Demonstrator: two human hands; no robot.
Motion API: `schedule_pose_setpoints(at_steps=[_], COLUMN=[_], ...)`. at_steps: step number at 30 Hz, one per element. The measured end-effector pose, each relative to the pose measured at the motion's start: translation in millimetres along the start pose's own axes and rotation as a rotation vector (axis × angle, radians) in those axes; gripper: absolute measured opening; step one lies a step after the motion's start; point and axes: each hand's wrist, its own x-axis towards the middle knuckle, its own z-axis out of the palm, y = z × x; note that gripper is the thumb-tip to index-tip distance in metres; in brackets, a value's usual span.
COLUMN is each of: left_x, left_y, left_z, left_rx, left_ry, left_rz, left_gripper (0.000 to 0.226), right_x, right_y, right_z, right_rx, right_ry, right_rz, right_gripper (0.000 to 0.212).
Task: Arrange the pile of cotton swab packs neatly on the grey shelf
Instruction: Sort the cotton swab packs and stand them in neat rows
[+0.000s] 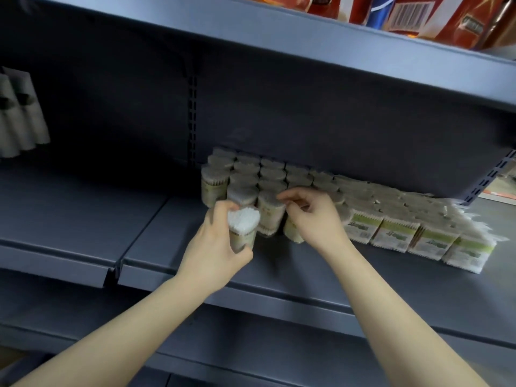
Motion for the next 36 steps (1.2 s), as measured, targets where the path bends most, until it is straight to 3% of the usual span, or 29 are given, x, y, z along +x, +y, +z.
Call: schedule_pose_setpoints(at_steps=[15, 21, 24, 36], left_x=[10.7, 18.5, 22.3, 37.8], left_y=[-26.3, -31.6, -35.3, -43.4], left_z=[-15.9, -15.4, -15.7, -20.1], left_rx=[0.101, 0.141, 0.189, 0.424], left_ry=[0.055, 0.178, 0.205, 0.295], left_rz=[-0.003, 0.175, 0.289, 0.371], left_gripper=[0.044, 0.027, 0.04, 0.036], right_x=[15.6, 27.2, 35.9, 56.5], right_y=[1.8, -2.8, -3.3, -7.5], right_z=[27.7, 32.4, 34.5, 56.2], right_rx=[-0.196, -0.216, -0.294, -0.46], right_ry=[0.01, 0.033, 0.001, -0.164], right_rz=[-0.076, -0.11, -0.117, -0.116], right_gripper=[0.041, 0.044, 0.034, 0.041])
